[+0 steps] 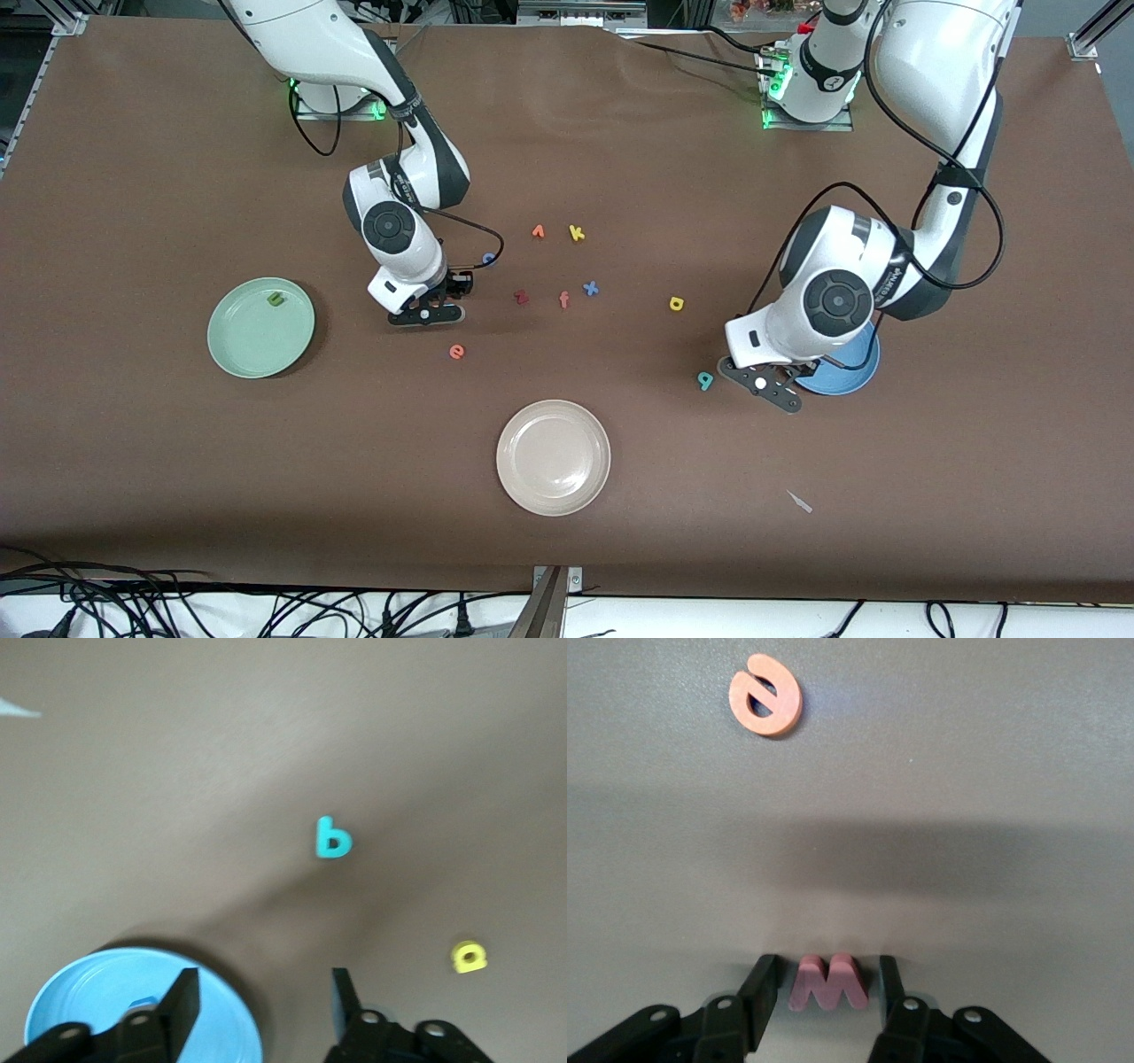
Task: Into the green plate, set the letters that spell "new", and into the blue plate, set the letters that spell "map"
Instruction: 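Grasp the teal b with the left gripper while the right gripper grasps the M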
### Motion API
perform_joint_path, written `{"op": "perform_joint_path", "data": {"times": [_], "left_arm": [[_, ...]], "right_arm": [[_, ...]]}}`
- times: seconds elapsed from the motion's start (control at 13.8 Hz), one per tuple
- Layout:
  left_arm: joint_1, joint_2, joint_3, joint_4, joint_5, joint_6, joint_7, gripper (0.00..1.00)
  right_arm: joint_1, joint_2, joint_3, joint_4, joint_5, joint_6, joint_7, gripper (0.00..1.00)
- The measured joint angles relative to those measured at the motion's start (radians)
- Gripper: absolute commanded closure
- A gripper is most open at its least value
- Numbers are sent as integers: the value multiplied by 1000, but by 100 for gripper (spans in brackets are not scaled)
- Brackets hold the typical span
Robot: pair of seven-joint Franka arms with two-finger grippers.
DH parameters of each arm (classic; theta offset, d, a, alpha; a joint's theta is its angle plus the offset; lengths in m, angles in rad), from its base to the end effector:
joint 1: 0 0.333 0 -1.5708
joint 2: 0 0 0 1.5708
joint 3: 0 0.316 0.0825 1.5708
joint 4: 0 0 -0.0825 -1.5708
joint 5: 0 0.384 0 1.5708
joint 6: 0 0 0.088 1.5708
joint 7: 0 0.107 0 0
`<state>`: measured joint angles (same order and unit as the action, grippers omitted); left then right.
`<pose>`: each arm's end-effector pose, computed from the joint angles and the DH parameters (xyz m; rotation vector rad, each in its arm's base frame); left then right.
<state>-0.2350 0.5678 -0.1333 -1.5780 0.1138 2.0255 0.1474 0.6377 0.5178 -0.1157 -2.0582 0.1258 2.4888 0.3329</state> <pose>0.6422 -0.2281 0.3013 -2.9793 0.8487 0.1716 0.5053 0.2896 0.1744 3.1148 0.1538 -0.1248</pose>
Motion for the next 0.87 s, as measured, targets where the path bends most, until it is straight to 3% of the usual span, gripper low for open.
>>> {"op": "perform_joint_path", "data": {"times": [0.22, 0.58, 0.72, 0.87], "left_arm": [[-56, -4, -4, 19, 0, 0, -47, 0], [-65, 5, -4, 40, 0, 6, -48, 0], [-64, 52, -3, 34, 0, 65, -48, 0], [-63, 117, -2, 31, 0, 169, -48, 0]], "right_arm": [[0, 0, 0, 0, 0, 0, 0, 47], [0, -1, 1, 1, 0, -1, 0, 58], [0, -1, 1, 2, 0, -1, 0, 66], [0, -2, 1, 2, 0, -1, -14, 67]]}}
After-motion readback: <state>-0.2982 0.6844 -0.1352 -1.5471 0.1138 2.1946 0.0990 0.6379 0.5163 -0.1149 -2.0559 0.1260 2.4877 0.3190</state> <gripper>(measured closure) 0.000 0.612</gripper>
